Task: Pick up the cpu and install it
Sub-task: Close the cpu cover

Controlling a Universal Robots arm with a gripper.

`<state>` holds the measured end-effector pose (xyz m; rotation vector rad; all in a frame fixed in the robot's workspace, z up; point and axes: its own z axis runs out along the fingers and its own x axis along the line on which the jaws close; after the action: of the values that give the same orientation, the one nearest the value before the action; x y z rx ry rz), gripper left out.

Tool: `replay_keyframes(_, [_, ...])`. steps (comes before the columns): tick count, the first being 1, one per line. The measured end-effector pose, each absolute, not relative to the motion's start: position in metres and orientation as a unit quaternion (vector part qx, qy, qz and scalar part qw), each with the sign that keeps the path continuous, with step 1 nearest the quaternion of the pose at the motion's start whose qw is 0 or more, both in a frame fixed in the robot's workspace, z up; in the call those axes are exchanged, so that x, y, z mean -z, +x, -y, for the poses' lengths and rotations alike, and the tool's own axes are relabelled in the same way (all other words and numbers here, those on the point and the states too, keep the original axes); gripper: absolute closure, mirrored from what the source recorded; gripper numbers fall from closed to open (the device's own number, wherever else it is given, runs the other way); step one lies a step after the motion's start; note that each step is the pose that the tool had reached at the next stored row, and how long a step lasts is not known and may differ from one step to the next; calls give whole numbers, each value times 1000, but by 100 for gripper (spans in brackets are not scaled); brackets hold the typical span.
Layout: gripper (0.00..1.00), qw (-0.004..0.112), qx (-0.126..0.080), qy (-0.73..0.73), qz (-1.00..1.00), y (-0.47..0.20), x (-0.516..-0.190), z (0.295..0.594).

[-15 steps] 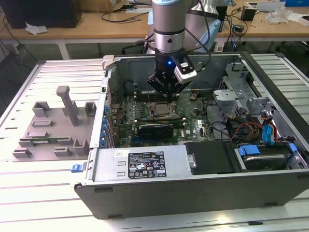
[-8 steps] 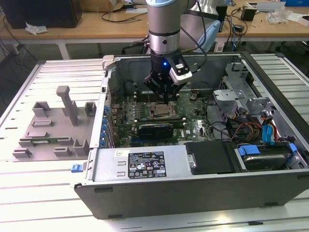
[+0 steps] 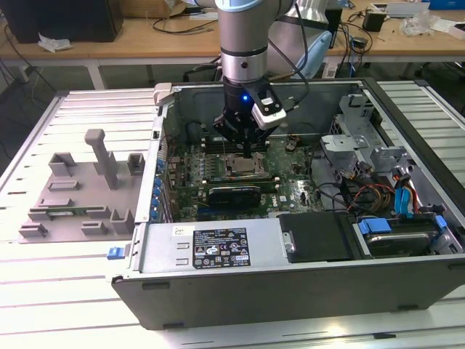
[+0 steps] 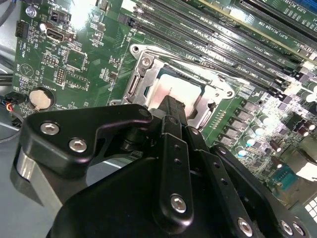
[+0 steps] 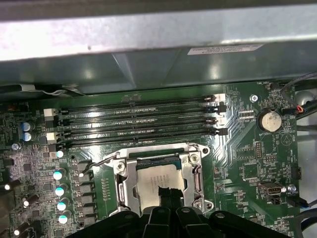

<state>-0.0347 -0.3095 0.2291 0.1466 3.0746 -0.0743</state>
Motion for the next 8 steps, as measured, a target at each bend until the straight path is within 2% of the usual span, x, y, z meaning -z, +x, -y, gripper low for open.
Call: replay_keyframes(8, [89,31,24,48,-998,-35,-229,310])
